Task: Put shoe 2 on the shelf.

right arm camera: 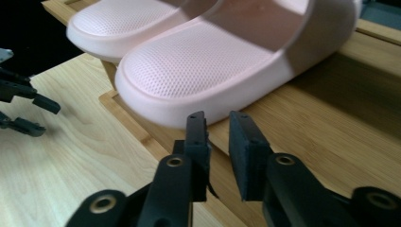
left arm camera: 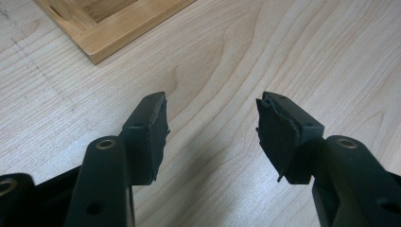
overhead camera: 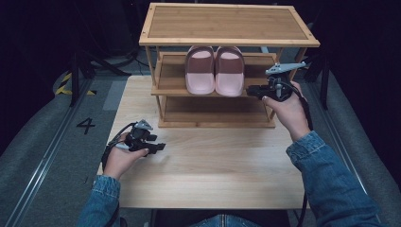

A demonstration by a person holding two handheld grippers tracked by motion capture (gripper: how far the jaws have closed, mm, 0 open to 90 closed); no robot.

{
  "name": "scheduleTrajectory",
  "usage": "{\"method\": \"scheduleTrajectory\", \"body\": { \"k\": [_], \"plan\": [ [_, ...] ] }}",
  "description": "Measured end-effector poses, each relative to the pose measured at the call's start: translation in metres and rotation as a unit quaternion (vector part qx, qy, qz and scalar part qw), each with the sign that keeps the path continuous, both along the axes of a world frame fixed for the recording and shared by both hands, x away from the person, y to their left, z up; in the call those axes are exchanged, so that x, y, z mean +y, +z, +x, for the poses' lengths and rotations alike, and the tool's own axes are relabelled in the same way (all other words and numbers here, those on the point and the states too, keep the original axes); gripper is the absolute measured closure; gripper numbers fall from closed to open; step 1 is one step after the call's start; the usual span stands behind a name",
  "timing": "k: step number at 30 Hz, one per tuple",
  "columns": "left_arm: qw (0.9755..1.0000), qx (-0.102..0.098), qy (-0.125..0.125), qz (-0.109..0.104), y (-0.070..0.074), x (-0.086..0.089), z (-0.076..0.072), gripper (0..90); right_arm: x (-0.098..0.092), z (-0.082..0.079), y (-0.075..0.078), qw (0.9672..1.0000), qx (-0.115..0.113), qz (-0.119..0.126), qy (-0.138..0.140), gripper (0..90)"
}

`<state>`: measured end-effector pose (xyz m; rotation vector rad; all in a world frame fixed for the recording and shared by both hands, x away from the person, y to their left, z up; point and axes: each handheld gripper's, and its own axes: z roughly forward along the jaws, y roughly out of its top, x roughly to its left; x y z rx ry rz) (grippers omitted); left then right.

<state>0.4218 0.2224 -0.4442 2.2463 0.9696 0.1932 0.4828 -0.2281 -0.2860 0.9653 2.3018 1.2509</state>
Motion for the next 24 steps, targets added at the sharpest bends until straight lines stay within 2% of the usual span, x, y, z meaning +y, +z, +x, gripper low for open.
{"method": "scheduleTrajectory", "body": {
  "k": [4, 11, 12, 15, 21, 24],
  "plan": [
    [1.0000, 0.000, 0.003, -0.002, 0.001, 0.001, -0.002, 43.4, -0.013, -0.010, 0.004, 1.0000, 0.001, 0.004, -0.002, 69.0],
    [1.0000, -0.002, 0.003, 0.003, 0.003, 0.001, -0.003, 43.2, -0.034, -0.026, 0.003, 0.9999, 0.005, -0.008, -0.006, 59.8],
    [1.0000, -0.005, 0.001, 0.007, 0.004, 0.001, -0.003, 43.1, -0.041, -0.030, 0.000, 0.9998, 0.007, -0.015, -0.009, 55.9],
    [0.9999, -0.001, 0.005, 0.009, 0.004, 0.000, -0.003, 43.0, -0.051, -0.036, -0.003, 0.9997, 0.011, -0.018, -0.012, 53.3],
    [0.9997, -0.013, 0.006, 0.020, 0.007, 0.001, -0.001, 42.8, -0.078, -0.046, -0.018, 0.9990, 0.025, -0.026, -0.026, 47.8],
    [0.9997, -0.013, 0.013, 0.019, 0.008, 0.004, -0.001, 42.4, -0.093, -0.051, -0.026, 0.9983, 0.033, -0.031, -0.037, 46.7]
  ]
}}
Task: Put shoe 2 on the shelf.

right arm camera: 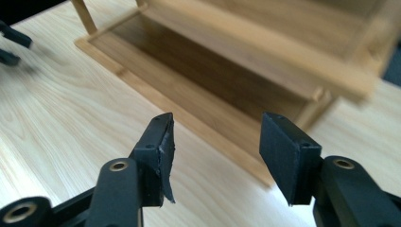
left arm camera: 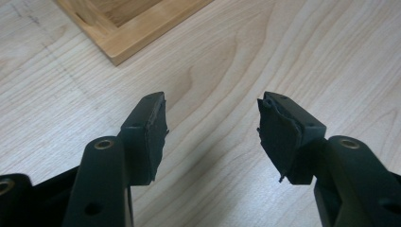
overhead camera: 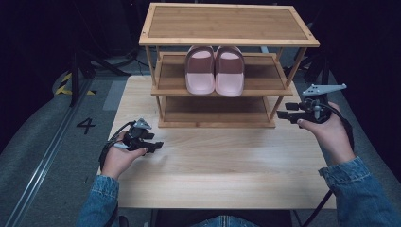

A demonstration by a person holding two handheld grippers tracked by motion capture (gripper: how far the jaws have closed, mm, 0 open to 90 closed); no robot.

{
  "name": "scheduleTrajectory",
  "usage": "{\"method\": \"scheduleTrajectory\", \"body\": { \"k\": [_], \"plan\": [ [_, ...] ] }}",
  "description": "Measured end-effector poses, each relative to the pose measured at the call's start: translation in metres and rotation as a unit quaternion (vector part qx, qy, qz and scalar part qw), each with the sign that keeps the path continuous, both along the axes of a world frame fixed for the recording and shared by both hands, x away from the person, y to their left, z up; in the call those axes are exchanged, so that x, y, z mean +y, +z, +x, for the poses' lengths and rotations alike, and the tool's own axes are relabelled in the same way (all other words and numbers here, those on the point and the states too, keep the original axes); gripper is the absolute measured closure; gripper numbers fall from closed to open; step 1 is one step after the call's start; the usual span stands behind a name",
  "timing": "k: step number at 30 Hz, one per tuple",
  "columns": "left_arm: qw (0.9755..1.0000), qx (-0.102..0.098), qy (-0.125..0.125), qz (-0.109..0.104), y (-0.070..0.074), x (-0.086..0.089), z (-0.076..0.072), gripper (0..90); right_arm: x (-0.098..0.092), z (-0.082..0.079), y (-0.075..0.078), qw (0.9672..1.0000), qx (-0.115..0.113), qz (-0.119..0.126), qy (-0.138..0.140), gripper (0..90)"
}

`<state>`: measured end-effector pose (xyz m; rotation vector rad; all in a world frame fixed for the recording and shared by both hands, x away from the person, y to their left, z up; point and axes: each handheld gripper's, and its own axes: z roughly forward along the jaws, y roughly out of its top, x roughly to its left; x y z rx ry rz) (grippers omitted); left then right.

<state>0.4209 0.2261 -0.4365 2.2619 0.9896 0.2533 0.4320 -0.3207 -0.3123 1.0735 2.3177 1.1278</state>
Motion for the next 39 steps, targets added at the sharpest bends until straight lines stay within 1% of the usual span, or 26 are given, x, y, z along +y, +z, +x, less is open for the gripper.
{"method": "scheduleTrajectory", "body": {
  "k": [3, 5, 7, 8, 9, 12, 13, 15, 17, 18, 20, 22, 23, 24, 25, 26, 27, 28, 29, 30, 32, 33, 34, 37, 38, 39],
  "plan": [
    [1.0000, -0.003, 0.005, -0.003, 0.002, 0.002, -0.001, 42.4, -0.014, -0.005, -0.008, 0.9999, 0.010, 0.001, -0.011, 45.7],
    [0.9999, -0.012, 0.006, -0.001, 0.005, 0.003, -0.001, 42.3, -0.024, -0.008, -0.014, 0.9998, 0.014, 0.001, -0.015, 44.2],
    [0.9999, -0.009, 0.010, -0.004, 0.005, 0.004, -0.002, 42.2, -0.034, -0.011, -0.021, 0.9996, 0.022, 0.001, -0.018, 44.0],
    [0.9999, -0.012, 0.009, 0.002, 0.006, 0.005, -0.002, 42.2, -0.038, -0.012, -0.023, 0.9995, 0.024, 0.000, -0.021, 43.6],
    [0.9998, -0.005, 0.017, -0.005, 0.005, 0.005, -0.003, 42.2, -0.042, -0.014, -0.026, 0.9993, 0.028, -0.001, -0.024, 43.2],
    [0.9998, -0.009, 0.018, -0.001, 0.005, 0.006, -0.003, 41.9, -0.053, -0.018, -0.038, 0.9986, 0.041, -0.006, -0.033, 43.1],
    [0.9998, -0.012, 0.019, -0.003, 0.005, 0.006, -0.003, 41.9, -0.056, -0.018, -0.042, 0.9982, 0.045, -0.007, -0.040, 42.6],
    [0.9997, -0.006, 0.024, -0.009, 0.005, 0.006, -0.005, 41.9, -0.060, -0.019, -0.050, 0.9973, 0.052, -0.014, -0.050, 42.5],
    [0.9997, -0.007, 0.022, -0.002, 0.005, 0.007, -0.005, 41.7, -0.062, -0.020, -0.059, 0.9965, 0.059, -0.014, -0.057, 42.5],
    [0.9996, -0.005, 0.027, -0.004, 0.004, 0.007, -0.005, 41.4, -0.063, -0.020, -0.064, 0.9960, 0.065, -0.017, -0.058, 42.5],
    [0.9996, -0.005, 0.027, -0.002, 0.003, 0.008, -0.005, 41.4, -0.064, -0.020, -0.074, 0.9950, 0.074, -0.027, -0.062, 42.5],
    [0.9996, -0.005, 0.027, 0.002, 0.003, 0.009, -0.004, 41.3, -0.064, -0.020, -0.083, 0.9944, 0.079, -0.032, -0.062, 42.5],
    [0.9996, -0.005, 0.027, 0.002, 0.003, 0.009, -0.004, 41.2, -0.064, -0.020, -0.083, 0.9944, 0.079, -0.032, -0.062, 42.5],
    [0.9997, -0.007, 0.024, 0.008, 0.003, 0.010, -0.004, 41.2, -0.064, -0.020, -0.088, 0.9947, 0.079, -0.028, -0.060, 42.5],
    [0.9996, -0.009, 0.026, 0.006, 0.002, 0.010, -0.004, 41.2, -0.064, -0.021, -0.092, 0.9949, 0.081, -0.022, -0.057, 42.5],
    [0.9995, -0.003, 0.030, 0.001, 0.002, 0.010, -0.004, 41.1, -0.064, -0.021, -0.098, 0.9959, 0.065, -0.014, -0.062, 42.5],
    [0.9995, -0.003, 0.030, 0.001, 0.002, 0.010, -0.004, 41.1, -0.064, -0.021, -0.098, 0.9959, 0.065, -0.014, -0.062, 42.5],
    [0.9996, -0.003, 0.029, 0.000, 0.002, 0.010, -0.004, 41.0, -0.063, -0.021, -0.102, 0.9963, 0.058, -0.027, -0.058, 42.7],
    [0.9995, -0.001, 0.030, -0.004, 0.001, 0.009, -0.004, 41.0, -0.063, -0.022, -0.104, 0.9965, 0.054, -0.024, -0.060, 42.7],
    [0.9996, -0.001, 0.029, -0.001, 0.001, 0.009, -0.004, 41.0, -0.064, -0.022, -0.106, 0.9966, 0.054, -0.018, -0.060, 42.7],
    [0.9997, -0.001, 0.026, -0.001, 0.000, 0.008, -0.003, 41.0, -0.065, -0.023, -0.111, 0.9967, 0.050, -0.022, -0.060, 42.8],
    [0.9996, -0.002, 0.027, 0.000, -0.001, 0.008, -0.003, 40.9, -0.066, -0.023, -0.113, 0.9968, 0.043, -0.023, -0.063, 42.8],
    [0.9996, 0.004, 0.027, -0.001, -0.001, 0.007, -0.003, 41.0, -0.066, -0.023, -0.115, 0.9969, 0.038, -0.022, -0.065, 42.8],
    [0.9996, 0.002, 0.028, 0.001, -0.003, 0.007, -0.003, 40.9, -0.070, -0.024, -0.122, 0.9968, 0.023, -0.013, -0.075, 42.9],
    [0.9996, 0.004, 0.029, 0.003, -0.003, 0.007, -0.003, 40.9, -0.070, -0.024, -0.124, 0.9966, 0.022, -0.010, -0.079, 43.0],
    [0.9995, 0.001, 0.031, 0.002, -0.004, 0.006, -0.002, 40.9, -0.071, -0.023, -0.128, 0.9965, 0.019, -0.007, -0.082, 43.2]
  ]
}}
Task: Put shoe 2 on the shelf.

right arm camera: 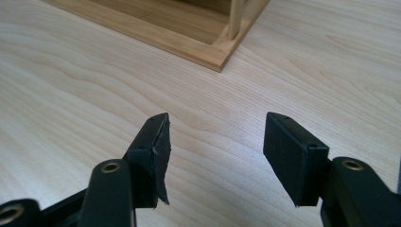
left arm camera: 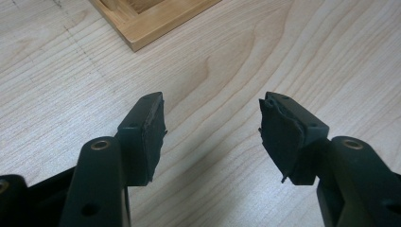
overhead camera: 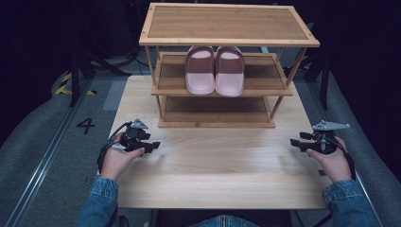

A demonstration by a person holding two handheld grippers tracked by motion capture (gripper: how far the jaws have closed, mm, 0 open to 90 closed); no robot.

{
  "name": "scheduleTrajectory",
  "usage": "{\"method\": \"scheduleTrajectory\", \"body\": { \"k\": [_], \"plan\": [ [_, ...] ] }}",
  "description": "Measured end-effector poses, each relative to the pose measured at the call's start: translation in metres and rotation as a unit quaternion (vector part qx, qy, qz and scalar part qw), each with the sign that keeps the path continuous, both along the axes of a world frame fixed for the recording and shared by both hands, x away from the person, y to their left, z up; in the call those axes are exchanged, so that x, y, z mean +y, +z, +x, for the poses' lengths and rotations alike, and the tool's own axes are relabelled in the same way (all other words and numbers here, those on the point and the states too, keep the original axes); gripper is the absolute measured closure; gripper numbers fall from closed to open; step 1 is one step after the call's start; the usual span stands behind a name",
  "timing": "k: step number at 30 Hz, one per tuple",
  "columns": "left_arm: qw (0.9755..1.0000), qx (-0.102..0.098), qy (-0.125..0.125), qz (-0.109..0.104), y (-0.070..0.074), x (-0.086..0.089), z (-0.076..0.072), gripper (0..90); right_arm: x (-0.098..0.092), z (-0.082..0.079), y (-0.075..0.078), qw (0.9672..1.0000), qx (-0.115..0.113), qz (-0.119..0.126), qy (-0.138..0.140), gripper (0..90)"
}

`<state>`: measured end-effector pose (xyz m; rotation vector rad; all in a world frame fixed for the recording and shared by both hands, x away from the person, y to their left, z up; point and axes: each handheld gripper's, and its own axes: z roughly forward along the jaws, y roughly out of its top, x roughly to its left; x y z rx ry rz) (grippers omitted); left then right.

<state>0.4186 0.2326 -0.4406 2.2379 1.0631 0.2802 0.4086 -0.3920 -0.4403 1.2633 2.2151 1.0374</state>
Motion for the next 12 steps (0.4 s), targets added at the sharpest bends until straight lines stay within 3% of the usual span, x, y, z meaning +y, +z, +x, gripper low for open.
{"method": "scheduleTrajectory", "body": {
  "k": [3, 6, 12],
  "plan": [
    [1.0000, 0.000, 0.001, 0.004, -0.002, 0.000, 0.001, 40.9, -0.002, 0.000, -0.011, 0.9998, -0.004, 0.009, -0.018, 43.8],
    [1.0000, -0.001, 0.003, 0.003, -0.004, -0.001, 0.001, 40.6, -0.002, 0.002, -0.021, 0.9994, -0.011, -0.001, -0.034, 44.1],
    [1.0000, -0.003, 0.005, 0.003, -0.005, -0.001, 0.002, 39.9, 0.001, 0.005, -0.029, 0.9994, -0.001, 0.004, -0.033, 44.5]
  ]
}}
